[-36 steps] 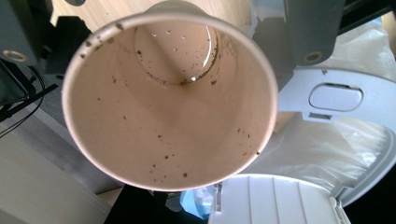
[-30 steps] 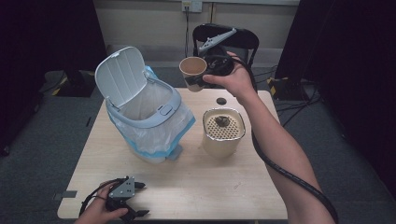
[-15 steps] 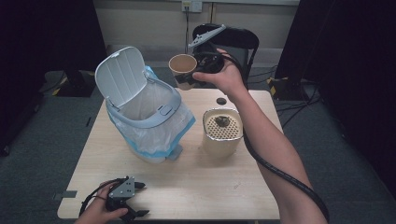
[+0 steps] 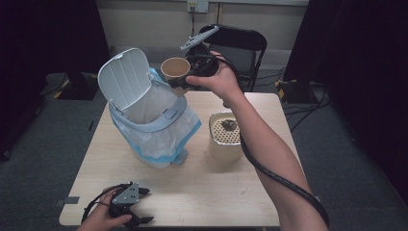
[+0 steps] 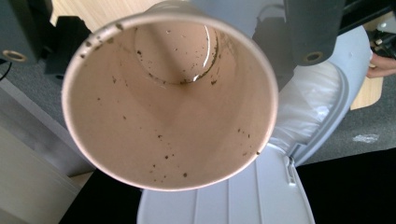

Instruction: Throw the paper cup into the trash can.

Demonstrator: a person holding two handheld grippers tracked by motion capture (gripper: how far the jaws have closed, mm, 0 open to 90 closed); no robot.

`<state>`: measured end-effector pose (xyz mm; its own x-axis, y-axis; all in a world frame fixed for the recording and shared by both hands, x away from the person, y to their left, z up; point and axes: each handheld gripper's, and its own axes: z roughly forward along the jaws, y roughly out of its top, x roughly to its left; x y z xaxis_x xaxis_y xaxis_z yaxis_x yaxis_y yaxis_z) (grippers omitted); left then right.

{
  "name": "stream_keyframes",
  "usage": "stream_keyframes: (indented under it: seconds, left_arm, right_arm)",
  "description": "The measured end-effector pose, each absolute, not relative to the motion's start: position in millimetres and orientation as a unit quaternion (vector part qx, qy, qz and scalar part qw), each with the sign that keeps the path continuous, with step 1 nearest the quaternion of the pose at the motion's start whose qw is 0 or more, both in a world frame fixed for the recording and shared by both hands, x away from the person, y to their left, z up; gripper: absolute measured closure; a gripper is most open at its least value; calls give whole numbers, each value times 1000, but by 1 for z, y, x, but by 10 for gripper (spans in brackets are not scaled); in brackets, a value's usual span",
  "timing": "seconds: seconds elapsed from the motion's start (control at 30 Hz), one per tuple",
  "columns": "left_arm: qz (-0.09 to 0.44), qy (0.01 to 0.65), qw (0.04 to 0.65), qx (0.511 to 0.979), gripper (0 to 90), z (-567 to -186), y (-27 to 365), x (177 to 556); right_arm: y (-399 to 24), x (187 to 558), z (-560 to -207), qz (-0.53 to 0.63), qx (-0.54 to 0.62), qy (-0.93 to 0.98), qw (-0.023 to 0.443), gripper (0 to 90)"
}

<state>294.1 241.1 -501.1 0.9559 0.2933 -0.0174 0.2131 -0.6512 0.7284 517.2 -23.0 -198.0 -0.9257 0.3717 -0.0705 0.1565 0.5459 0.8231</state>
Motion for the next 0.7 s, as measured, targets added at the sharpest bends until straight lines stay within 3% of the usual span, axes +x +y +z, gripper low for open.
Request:
stream_keyframes:
  seconds: [0.7]
  left_arm:
    - [50,141,393,907,85,-501,241,294]
  right_arm:
    - [21,510,-208,457,125,876,94,286]
